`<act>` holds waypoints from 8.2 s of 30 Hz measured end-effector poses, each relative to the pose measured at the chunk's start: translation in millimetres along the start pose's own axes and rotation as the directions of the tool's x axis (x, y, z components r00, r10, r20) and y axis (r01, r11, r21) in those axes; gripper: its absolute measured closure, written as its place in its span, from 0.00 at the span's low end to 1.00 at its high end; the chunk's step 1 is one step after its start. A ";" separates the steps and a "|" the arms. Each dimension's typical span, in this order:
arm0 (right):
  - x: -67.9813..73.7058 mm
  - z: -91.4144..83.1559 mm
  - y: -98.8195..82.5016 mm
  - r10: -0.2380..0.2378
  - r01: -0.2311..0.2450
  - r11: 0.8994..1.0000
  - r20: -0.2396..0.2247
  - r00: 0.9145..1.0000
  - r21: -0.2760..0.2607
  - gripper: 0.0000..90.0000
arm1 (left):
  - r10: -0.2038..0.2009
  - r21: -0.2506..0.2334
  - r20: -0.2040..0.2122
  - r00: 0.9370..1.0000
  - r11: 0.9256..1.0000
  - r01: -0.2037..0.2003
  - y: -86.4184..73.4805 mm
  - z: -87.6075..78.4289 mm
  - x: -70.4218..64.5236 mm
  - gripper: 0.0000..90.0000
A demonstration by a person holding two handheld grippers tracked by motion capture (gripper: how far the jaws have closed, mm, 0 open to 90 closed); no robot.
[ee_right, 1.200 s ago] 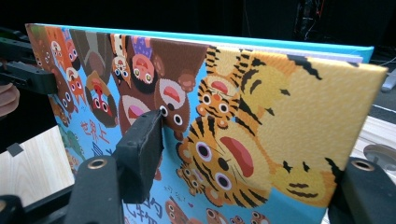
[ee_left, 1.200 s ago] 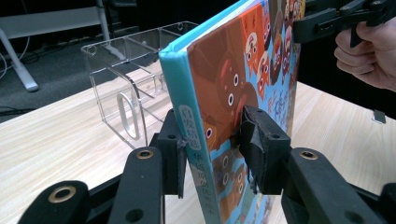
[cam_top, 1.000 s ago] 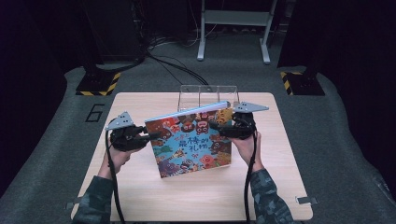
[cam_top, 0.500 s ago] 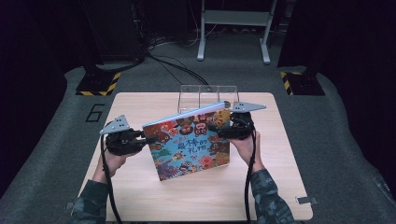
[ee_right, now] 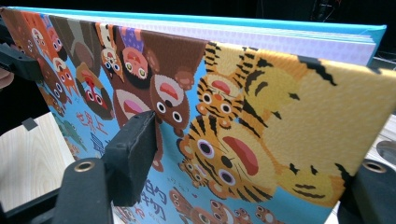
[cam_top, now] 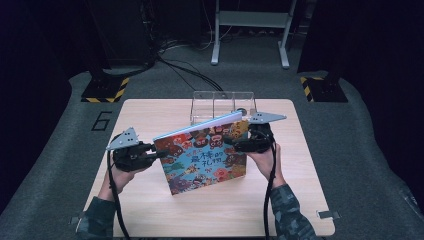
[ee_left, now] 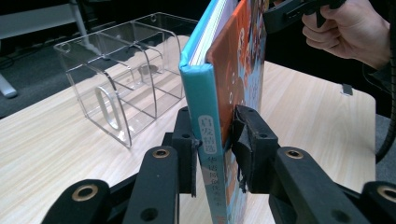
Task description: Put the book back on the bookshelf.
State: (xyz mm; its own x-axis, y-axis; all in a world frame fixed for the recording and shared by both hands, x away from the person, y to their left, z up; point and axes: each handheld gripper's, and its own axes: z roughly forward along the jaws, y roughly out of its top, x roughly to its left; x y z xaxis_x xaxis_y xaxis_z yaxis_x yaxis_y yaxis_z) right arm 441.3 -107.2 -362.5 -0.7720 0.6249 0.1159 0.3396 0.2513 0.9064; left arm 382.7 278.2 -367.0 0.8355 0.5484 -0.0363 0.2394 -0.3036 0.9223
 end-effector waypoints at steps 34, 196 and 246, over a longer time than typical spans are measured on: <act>-13.5 3.1 -11.3 0.007 -0.005 1.000 0.062 0.998 -0.020 0.24 | 0.111 0.062 0.035 0.993 0.992 -0.114 10.7 2.2 -12.1 0.79; -89.3 -45.0 -191.0 0.220 -0.311 0.937 0.428 0.877 0.157 0.06 | -0.082 -0.025 -0.342 0.936 0.997 0.078 151.0 40.9 22.5 0.90; -89.1 -44.9 -191.3 0.202 -0.293 0.943 0.426 0.882 0.159 0.07 | -0.258 -0.313 -0.448 0.856 0.942 0.120 98.3 101.8 45.7 0.90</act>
State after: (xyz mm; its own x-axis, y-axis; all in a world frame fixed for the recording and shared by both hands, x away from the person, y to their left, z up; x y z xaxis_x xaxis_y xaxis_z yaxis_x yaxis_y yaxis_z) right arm 421.0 -244.1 -528.0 -0.3834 0.9168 0.1122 0.6318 0.1717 0.7559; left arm 494.8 194.1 -317.2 0.4314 0.8970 -0.0966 0.1714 0.0236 0.9849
